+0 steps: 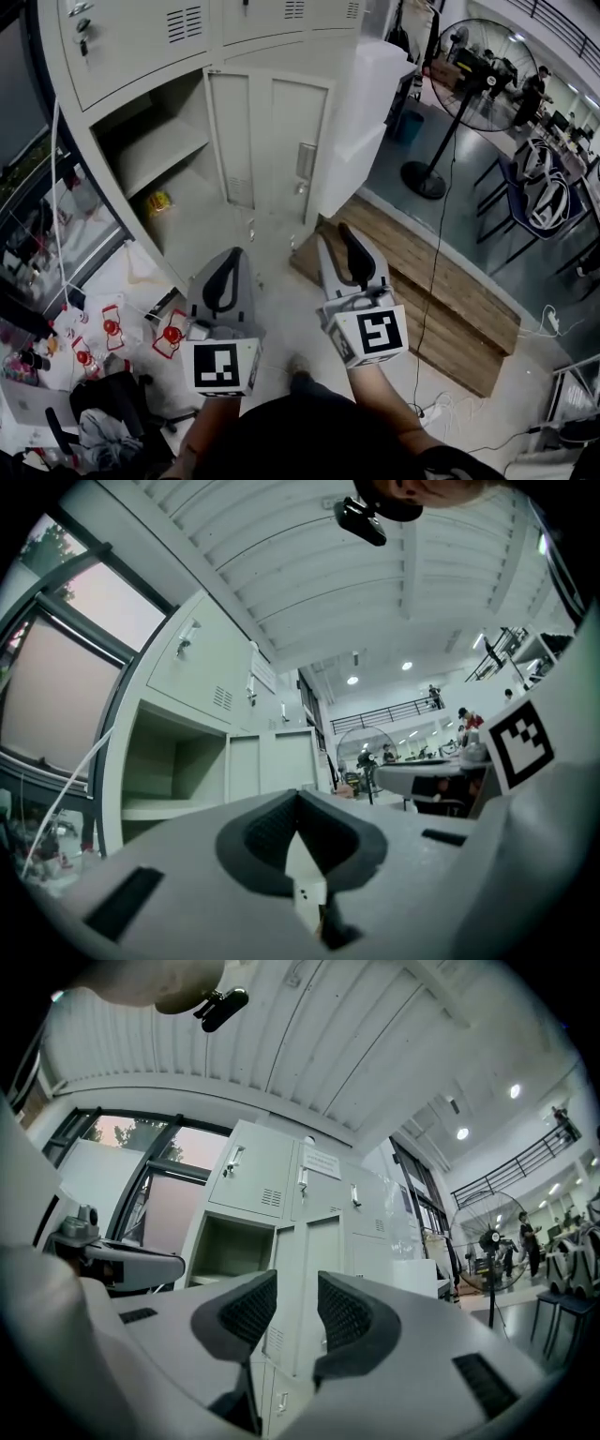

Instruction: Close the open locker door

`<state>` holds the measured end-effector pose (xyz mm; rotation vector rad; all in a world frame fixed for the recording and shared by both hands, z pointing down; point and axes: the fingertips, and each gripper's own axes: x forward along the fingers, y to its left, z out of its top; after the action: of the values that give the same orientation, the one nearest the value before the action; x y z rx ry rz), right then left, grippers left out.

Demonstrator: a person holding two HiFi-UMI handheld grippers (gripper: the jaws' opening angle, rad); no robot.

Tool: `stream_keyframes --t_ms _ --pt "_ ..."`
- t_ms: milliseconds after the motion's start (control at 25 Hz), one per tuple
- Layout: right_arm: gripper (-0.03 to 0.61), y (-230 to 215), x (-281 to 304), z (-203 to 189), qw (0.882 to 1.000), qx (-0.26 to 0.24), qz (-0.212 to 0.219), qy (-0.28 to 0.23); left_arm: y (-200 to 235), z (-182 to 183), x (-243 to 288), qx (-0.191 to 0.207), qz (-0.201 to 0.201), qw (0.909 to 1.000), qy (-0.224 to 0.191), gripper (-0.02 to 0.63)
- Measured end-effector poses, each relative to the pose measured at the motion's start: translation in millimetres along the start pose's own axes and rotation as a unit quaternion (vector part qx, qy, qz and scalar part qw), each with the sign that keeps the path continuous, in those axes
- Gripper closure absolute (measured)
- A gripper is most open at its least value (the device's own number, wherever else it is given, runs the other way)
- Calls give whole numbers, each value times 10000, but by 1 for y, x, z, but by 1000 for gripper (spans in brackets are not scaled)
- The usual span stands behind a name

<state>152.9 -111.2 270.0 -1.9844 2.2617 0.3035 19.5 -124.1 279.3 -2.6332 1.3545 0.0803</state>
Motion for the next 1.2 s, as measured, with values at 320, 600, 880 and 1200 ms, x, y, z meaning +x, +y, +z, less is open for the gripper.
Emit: stream_keyframes --t_ms 320,600,880,1200 --pt "451 -41 62 -16 9989 3 478 10 1 -8 65 -136 437 9989 104 615" --pt "451 -69 106 -32 9967 74 805 39 8 -17 110 -113 765 9969 116 615" --pt "451 -82 140 -44 9939 139 1095 14 19 -25 136 -39 1070 9941 162 615" --pt "449 -87 162 -59 9921 218 1229 82 23 -30 153 22 1119 9934 234 615"
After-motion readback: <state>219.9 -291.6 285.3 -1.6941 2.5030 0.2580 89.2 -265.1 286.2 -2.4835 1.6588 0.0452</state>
